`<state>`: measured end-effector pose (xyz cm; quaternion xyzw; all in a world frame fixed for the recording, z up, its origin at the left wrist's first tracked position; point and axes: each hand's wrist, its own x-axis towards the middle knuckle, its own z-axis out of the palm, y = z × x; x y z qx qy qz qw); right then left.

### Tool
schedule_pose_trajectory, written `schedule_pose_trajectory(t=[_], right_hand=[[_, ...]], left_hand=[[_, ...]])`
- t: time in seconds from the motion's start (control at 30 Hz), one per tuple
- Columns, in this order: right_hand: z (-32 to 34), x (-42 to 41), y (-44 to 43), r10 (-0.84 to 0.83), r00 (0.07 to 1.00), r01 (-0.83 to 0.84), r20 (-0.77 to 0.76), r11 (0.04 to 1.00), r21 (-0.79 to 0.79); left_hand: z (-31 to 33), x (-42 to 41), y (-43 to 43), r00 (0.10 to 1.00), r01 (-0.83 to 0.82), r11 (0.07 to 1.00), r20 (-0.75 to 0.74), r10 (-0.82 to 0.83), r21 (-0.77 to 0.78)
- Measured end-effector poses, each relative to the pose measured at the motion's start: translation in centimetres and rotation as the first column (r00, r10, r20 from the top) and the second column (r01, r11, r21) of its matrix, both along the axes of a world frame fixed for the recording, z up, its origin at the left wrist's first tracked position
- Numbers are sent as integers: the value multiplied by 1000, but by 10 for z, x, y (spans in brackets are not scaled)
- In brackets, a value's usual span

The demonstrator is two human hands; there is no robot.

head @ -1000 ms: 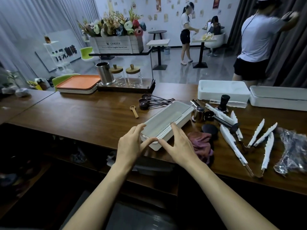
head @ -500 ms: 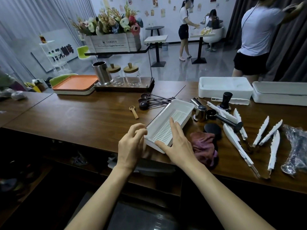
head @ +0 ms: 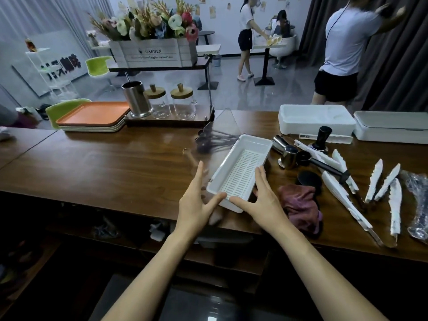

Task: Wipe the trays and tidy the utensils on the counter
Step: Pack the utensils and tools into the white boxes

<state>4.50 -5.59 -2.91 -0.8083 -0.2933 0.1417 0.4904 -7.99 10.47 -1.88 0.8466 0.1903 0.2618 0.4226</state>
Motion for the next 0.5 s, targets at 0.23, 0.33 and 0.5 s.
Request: schedule_pose_trajectory(t=[0.23, 0.33, 0.5], right_hand=[[11, 5, 8, -4, 1000, 5, -21, 999, 38], [26, 0, -4, -99, 989, 102, 110, 994, -24], [50, 4, -55, -309, 925, 334, 222, 938, -87]], left_hand=[[-14, 7, 11, 999, 38, 997, 13, -37, -64], [-17, 13, 9, 999, 53, 996, 6, -52, -67], [-23, 23, -2, 999, 10, 996, 51, -6, -87]])
